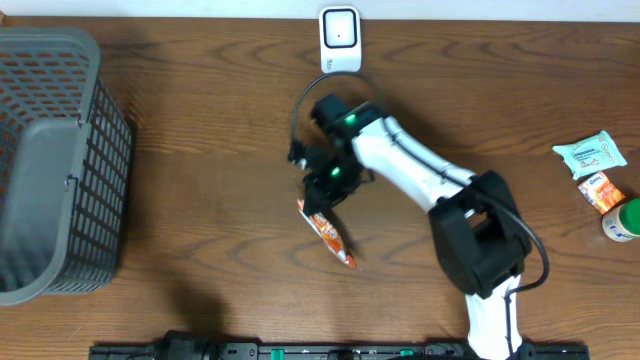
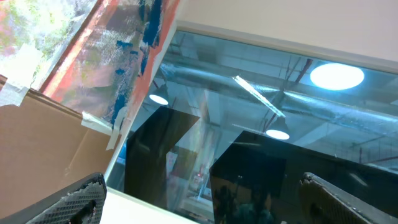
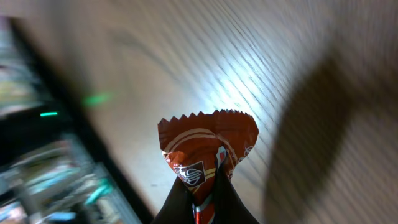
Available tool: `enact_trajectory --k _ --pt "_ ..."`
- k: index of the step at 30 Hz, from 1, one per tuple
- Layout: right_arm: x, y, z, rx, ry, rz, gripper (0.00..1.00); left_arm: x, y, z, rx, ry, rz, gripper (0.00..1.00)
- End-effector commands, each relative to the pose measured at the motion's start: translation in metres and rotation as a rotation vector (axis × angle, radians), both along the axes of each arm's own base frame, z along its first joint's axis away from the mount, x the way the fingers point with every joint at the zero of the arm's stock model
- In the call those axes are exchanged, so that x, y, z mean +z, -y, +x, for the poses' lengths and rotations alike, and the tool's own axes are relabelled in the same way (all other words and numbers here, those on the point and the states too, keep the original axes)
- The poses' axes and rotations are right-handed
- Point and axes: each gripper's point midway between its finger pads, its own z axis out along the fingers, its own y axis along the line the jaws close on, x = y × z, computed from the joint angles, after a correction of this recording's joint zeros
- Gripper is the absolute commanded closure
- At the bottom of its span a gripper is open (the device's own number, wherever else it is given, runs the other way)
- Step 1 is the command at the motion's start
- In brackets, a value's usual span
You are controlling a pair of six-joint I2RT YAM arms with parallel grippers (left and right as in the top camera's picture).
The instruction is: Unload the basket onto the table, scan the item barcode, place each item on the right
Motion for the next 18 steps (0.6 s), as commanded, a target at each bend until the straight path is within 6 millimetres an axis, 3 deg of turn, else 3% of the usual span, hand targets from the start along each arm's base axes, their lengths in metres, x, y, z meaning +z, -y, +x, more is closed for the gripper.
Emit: enact_trajectory --k 1,11,16,17,18 --pt "0.015 -0.014 -0.002 0.045 -0.107 0.292 0.99 0.0 -0.002 -0.004 0.002 0.014 -0.012 0.02" --pt "0.008 -0.02 0.012 -0.076 -0.352 0.598 0.99 0.0 -0.002 -0.004 0.002 0.013 -0.012 0.02" --pt "-0.004 -0.016 0.014 -0.073 -0.333 0.56 0.98 0.0 -0.002 -0.004 0.002 0.013 -0.012 0.02" --pt "-0.01 -0.014 0.013 -0.065 -0.318 0.527 0.88 0.0 -0.002 -0.004 0.002 0.013 -0.012 0.02" --pt "-0.016 -0.012 0.012 -0.058 -0.307 0.492 0.65 0.0 -0.002 -0.004 0.002 0.013 -0.012 0.02"
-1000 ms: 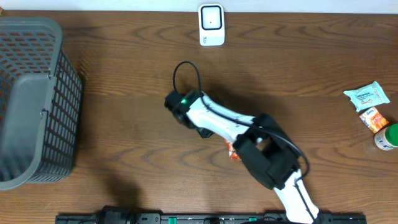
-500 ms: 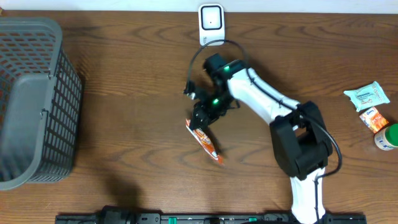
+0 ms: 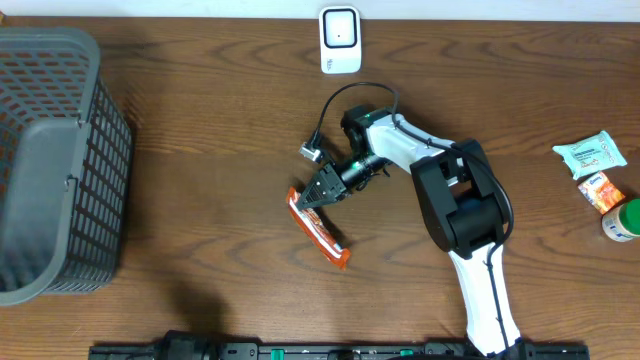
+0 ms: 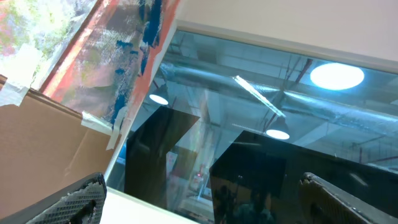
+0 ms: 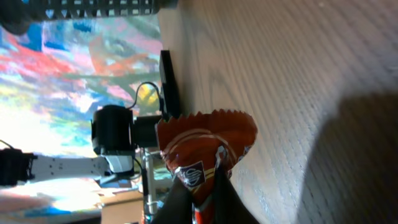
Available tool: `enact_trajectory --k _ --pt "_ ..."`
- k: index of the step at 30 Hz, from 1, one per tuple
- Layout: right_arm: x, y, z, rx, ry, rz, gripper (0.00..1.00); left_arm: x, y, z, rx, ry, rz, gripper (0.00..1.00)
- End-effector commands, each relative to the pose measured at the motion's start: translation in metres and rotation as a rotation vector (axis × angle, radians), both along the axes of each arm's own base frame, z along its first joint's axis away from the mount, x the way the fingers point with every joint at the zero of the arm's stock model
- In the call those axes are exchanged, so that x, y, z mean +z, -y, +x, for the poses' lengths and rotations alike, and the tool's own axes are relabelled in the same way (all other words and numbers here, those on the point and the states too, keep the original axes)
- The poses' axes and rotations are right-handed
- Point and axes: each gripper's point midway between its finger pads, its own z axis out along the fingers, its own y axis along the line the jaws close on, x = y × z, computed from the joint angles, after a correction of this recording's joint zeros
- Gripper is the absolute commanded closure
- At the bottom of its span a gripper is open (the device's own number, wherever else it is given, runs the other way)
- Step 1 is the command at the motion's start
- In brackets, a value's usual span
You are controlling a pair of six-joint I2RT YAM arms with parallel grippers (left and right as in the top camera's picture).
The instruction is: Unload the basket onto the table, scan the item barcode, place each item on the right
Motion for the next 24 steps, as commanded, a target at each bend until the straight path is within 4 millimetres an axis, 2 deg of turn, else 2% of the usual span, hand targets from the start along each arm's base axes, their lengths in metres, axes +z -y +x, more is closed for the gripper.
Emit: enact_trajectory --k 1,2,5,8,12,14,16,18,20,24 --pt "-0.009 0.004 0.0 0.012 0.028 -0.043 0.26 0.0 -0.002 -0.004 0.002 0.012 -0.012 0.02" --pt "-0.018 0.008 0.0 0.016 0.032 -0.102 0.01 0.0 -0.001 -0.003 0.002 0.011 -0.012 0.02" --pt "-0.04 0.023 0.003 -0.001 0.019 -0.291 0.01 -0.002 -0.001 -0.002 0.002 0.0 -0.011 0.02" --pt "-0.049 0.031 0.01 -0.016 0.039 -0.35 0.01 -0.003 -0.001 -0.001 0.002 -0.002 -0.01 0.03" --pt "-0.037 0.033 0.033 -0.059 0.071 -0.338 0.01 -0.003 -0.001 -0.001 0.002 -0.002 -0.01 0.02" --pt "-0.023 0.032 0.046 -0.087 0.076 -0.337 0.02 -0.003 -0.001 -0.001 0.002 -0.002 -0.01 0.02" --pt "-0.009 0.029 0.053 -0.084 0.093 -0.341 0.18 -0.003 -0.001 -0.001 0.002 -0.002 -0.01 0.02" --pt "-0.003 0.028 0.05 -0.055 0.114 -0.404 0.22 -0.003 -0.001 -0.001 0.002 -0.002 -0.01 0.02" --pt "-0.009 0.035 0.041 -0.014 0.147 -0.545 0.22 -0.003 -0.001 -0.001 0.002 -0.002 -0.01 0.02" --pt "-0.031 0.063 0.024 0.037 0.267 -0.995 0.17 -0.003 -0.001 -0.001 0.002 -0.002 -0.01 0.02"
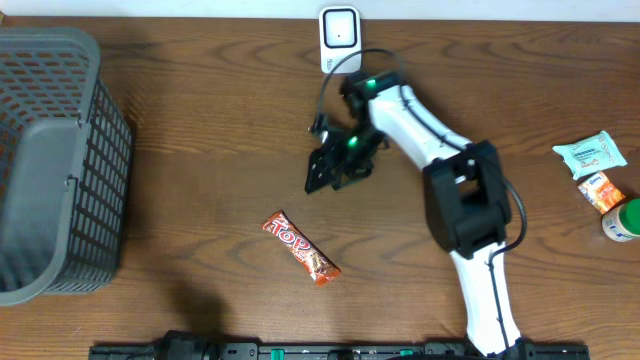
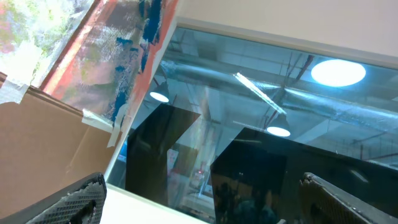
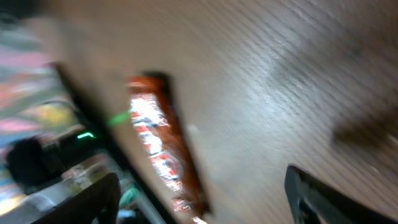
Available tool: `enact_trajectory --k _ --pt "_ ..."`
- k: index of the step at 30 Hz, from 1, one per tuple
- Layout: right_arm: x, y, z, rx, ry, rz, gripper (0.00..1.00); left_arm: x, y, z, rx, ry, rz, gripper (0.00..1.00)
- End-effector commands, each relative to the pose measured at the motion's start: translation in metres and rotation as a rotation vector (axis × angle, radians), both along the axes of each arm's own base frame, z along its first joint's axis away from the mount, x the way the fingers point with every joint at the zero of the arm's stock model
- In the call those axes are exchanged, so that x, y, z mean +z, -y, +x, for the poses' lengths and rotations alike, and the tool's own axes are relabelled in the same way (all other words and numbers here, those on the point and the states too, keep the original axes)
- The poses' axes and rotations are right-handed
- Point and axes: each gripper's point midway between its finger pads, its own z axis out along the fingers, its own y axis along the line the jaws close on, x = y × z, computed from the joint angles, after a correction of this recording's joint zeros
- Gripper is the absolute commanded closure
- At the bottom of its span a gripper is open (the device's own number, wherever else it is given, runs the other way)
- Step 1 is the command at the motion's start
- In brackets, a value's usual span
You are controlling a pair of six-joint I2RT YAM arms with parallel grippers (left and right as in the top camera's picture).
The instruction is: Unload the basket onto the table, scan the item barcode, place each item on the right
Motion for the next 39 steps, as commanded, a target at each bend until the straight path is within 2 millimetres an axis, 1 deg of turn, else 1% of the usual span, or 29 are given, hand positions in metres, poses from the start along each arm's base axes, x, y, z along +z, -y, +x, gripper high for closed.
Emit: enact_trajectory --k 1,2,3,6,8,10,12,14,17,19,21,22,23,24,25,27,28,29,31,33,36,39 --pt "-0.022 0.025 -0.01 0.064 0.154 -0.436 0.16 0.0 -0.002 -0.004 0.003 0.012 -0.012 0.02" --pt "-0.023 0.025 -0.017 0.075 0.18 -0.511 0.16 0.0 -0.001 -0.004 0.002 0.012 -0.012 0.02" --pt "-0.024 0.021 -0.024 0.096 0.197 -0.548 0.15 0.0 -0.001 -0.004 0.003 0.012 -0.012 0.02" --pt "-0.025 0.004 -0.046 0.161 0.259 -0.616 0.13 0.0 -0.002 -0.004 0.003 0.012 -0.012 0.02" --pt "-0.024 -0.003 -0.06 0.19 0.29 -0.66 0.13 0.0 -0.002 -0.004 0.003 0.012 -0.012 0.02" --pt "-0.021 -0.006 -0.073 0.216 0.313 -0.709 0.13 0.0 -0.002 -0.004 0.002 0.012 -0.012 0.02" --pt "-0.017 -0.005 -0.084 0.246 0.348 -0.774 0.14 0.0 -0.002 -0.004 0.003 0.012 -0.012 0.02" --pt "-0.01 0.003 -0.088 0.263 0.413 -0.867 0.14 0.0 -0.002 -0.004 0.002 0.012 -0.012 0.02" --pt "0.008 0.015 -0.082 0.245 0.542 -0.994 0.12 0.0 -0.002 -0.004 0.003 0.012 -0.012 0.02" --pt "0.019 0.016 -0.084 0.245 0.576 -1.006 0.11 0.0 -0.002 -0.004 0.002 0.012 -0.012 0.02" --pt "0.029 0.012 -0.09 0.242 0.57 -0.971 0.11 0.0 -0.001 -0.004 0.002 0.012 -0.012 0.02" --pt "0.033 0.009 -0.095 0.246 0.554 -0.939 0.14 0.0 -0.001 -0.004 0.002 0.012 -0.012 0.02" --pt "0.037 0.005 -0.1 0.25 0.53 -0.895 0.24 0.0 -0.002 -0.004 0.003 0.012 -0.012 0.02" --pt "0.04 -0.002 -0.107 0.26 0.497 -0.838 0.36 0.0 -0.001 -0.004 0.002 0.012 -0.012 0.02" --pt "0.042 -0.008 -0.112 0.269 0.474 -0.788 0.46 0.0 -0.001 -0.004 0.003 0.012 -0.012 0.02" --pt "0.046 -0.018 -0.117 0.27 0.459 -0.717 0.68 0.0 -0.002 -0.004 0.002 0.012 -0.012 0.02" --pt "0.047 -0.022 -0.116 0.261 0.465 -0.697 0.85 0.0 -0.002 -0.004 0.002 0.012 -0.012 0.02" --pt "0.048 -0.026 -0.114 0.253 0.477 -0.681 0.99 0.0 -0.002 -0.004 0.002 0.012 -0.012 0.02" --pt "0.046 -0.034 -0.109 0.246 0.499 -0.648 0.99 0.0 -0.002 -0.004 0.002 0.012 -0.012 0.02" --pt "0.04 -0.049 -0.106 0.261 0.51 -0.578 0.99 0.0 -0.002 -0.004 0.002 0.012 -0.012 0.02" --pt "0.029 -0.068 -0.109 0.283 0.482 -0.468 0.99 0.0 -0.002 -0.004 0.002 0.013 -0.012 0.02" --pt "0.019 -0.073 -0.111 0.273 0.464 -0.437 0.99 0.0 -0.002 -0.004 0.002 0.013 -0.012 0.02"
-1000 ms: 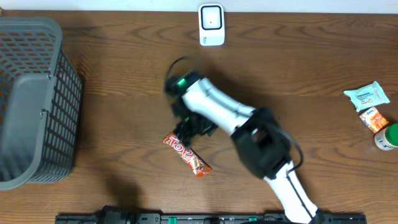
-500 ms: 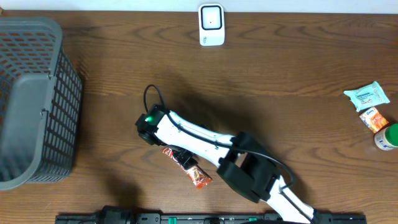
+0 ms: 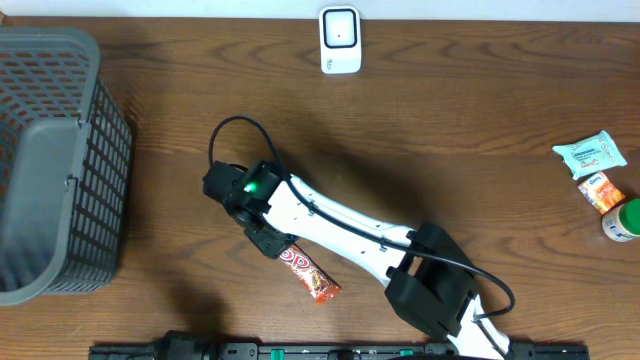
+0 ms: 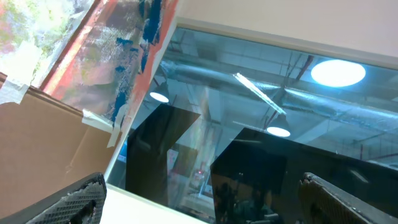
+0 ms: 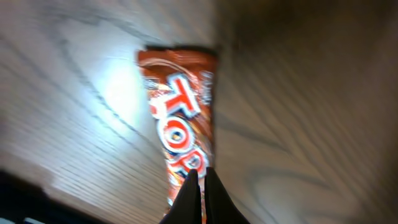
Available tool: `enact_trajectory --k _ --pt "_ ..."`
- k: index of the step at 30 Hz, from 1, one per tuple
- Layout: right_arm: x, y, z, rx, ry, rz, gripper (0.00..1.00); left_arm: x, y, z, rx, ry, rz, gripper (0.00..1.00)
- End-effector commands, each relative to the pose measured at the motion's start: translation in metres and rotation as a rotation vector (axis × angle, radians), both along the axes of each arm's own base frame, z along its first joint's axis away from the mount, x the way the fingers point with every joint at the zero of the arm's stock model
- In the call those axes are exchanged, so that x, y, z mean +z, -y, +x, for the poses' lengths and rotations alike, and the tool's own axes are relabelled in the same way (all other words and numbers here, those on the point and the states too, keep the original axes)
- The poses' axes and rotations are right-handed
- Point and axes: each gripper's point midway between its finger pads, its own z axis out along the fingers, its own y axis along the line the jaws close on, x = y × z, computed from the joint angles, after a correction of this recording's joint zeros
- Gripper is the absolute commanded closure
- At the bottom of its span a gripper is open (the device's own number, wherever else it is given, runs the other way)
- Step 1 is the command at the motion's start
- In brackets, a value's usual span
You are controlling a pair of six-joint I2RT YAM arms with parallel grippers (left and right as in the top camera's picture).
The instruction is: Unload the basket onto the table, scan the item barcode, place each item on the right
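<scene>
The red candy bar (image 3: 310, 273) lies logo-up on the wooden table (image 3: 480, 120), near the front edge. My right gripper (image 3: 268, 238) sits at the bar's upper-left end. In the right wrist view its dark fingers (image 5: 194, 193) are pressed together at my right gripper (image 5: 200, 177), and the candy bar (image 5: 180, 118) runs away from them. The white scanner (image 3: 340, 40) stands at the back edge, far from the bar. In the left wrist view my left gripper (image 4: 202, 199) points up at a ceiling, fingers (image 4: 81, 196) wide apart and empty.
A grey mesh basket (image 3: 50, 160) stands at the left edge. At the far right lie a pale wipes pack (image 3: 590, 153), a small orange packet (image 3: 600, 192) and a green-capped bottle (image 3: 622, 220). A black rail (image 3: 320, 350) lines the front edge.
My right gripper was open up near the scanner, away from the bar. It now sits low at the bar's upper-left end with its fingers shut. The bar lies about where it was.
First my right gripper held the bar by one end over the middle of the table, and a moment later it held it lower. Then the bar lay logo-up on the table with the gripper open and away. Now the gripper is shut at its end again.
</scene>
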Motion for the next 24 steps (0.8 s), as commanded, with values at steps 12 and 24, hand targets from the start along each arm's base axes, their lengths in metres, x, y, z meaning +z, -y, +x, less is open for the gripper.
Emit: enact_trajectory --k 12,24 --pt "-0.06 0.001 -0.026 0.009 -0.151 0.071 0.99 0.001 -0.002 -0.005 0.002 0.017 -0.013 0.02" --pt "-0.04 -0.002 0.013 -0.06 -0.088 0.119 0.99 0.002 -0.002 -0.006 0.002 0.028 -0.014 0.02"
